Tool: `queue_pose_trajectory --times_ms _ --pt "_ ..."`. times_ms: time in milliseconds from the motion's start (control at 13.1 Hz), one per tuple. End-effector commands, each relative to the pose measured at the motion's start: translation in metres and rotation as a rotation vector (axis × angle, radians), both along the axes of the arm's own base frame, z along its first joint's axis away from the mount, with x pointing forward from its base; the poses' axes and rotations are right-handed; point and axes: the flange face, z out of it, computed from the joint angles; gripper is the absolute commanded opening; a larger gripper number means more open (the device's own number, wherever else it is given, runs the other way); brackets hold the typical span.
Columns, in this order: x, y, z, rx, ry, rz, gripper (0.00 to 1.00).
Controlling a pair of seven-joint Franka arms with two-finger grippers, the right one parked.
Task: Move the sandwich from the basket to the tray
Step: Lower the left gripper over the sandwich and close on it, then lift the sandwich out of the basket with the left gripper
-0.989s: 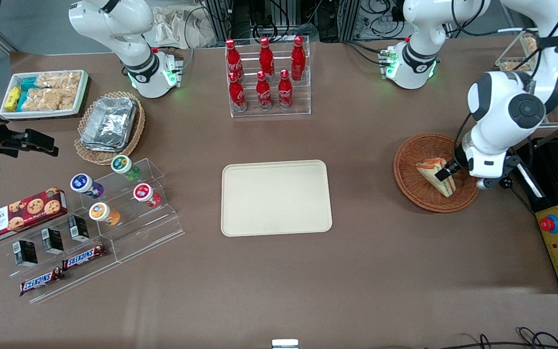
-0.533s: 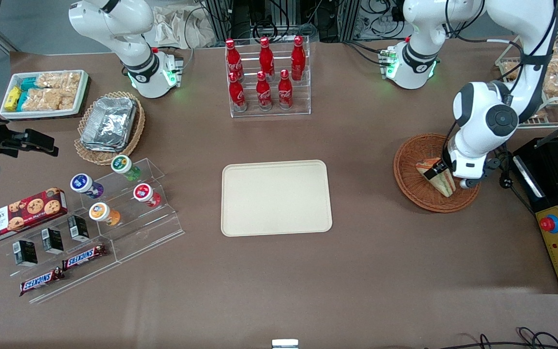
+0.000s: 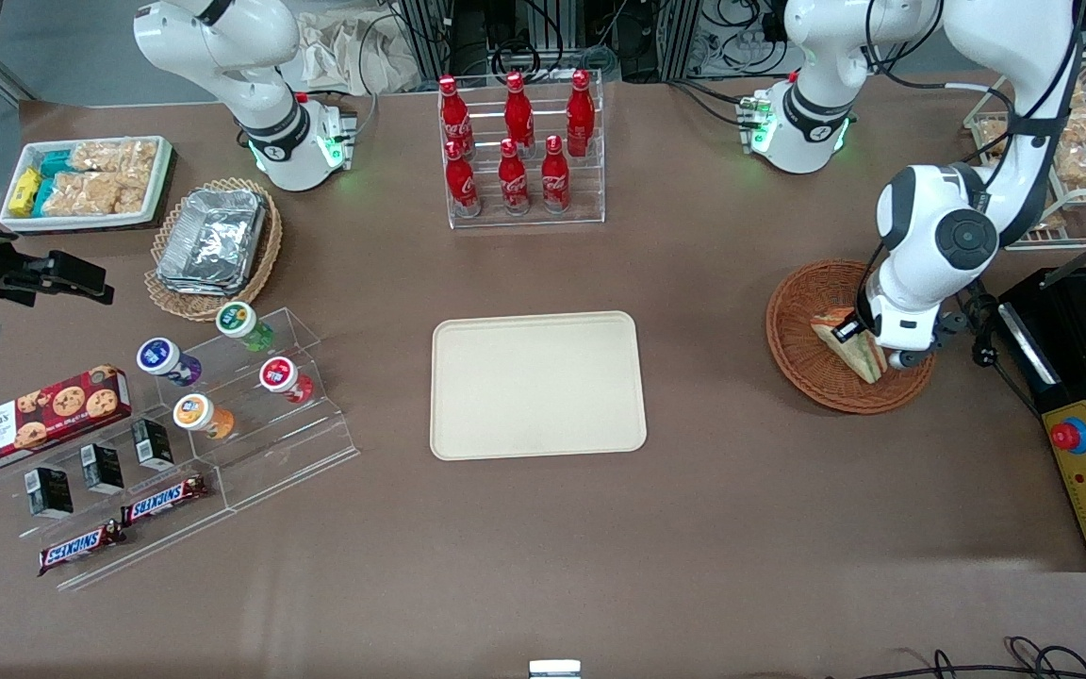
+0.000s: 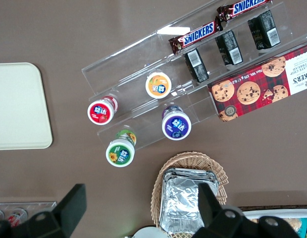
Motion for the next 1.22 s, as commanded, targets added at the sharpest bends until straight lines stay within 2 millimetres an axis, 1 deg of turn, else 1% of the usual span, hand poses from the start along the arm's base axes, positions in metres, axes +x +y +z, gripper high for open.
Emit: queue_pose_trajectory --times_ms 0,76,152,228,304,380,457,533,609,685,761,837,913,989,1065,1141 --pt "0.014 0.007 0.032 0.019 -0.067 0.026 0.00" --pt "0.024 0.008 0.052 0.027 -0.064 0.020 0.00" --pt "0.040 0.010 0.079 0.036 -0.045 -0.002 0.00" --pt "0.061 0.011 0.111 0.043 0.000 -0.029 0.00" --pt "0.083 0.012 0.127 0.042 0.051 -0.047 0.00" --pt "0.103 0.010 0.153 0.041 0.053 -0.067 0.00" --pt "0.113 0.008 0.178 0.037 0.049 -0.098 0.00" --pt "0.126 0.004 0.196 0.028 0.038 -0.136 0.00" --pt "0.134 -0.003 0.211 0.013 0.030 -0.171 0.00" --pt "0.141 -0.023 0.226 -0.008 0.022 -0.222 0.00" --pt "0.151 -0.047 0.232 -0.037 0.008 -0.256 0.00" --pt "0.162 -0.081 0.238 -0.039 -0.016 -0.274 0.00" --pt "0.166 -0.102 0.240 -0.045 -0.027 -0.273 0.00" --pt "0.167 -0.126 0.237 -0.056 -0.032 -0.304 0.00" --pt "0.167 -0.155 0.232 -0.069 -0.033 -0.342 0.00" --pt "0.165 -0.184 0.215 -0.077 -0.017 -0.382 0.00"
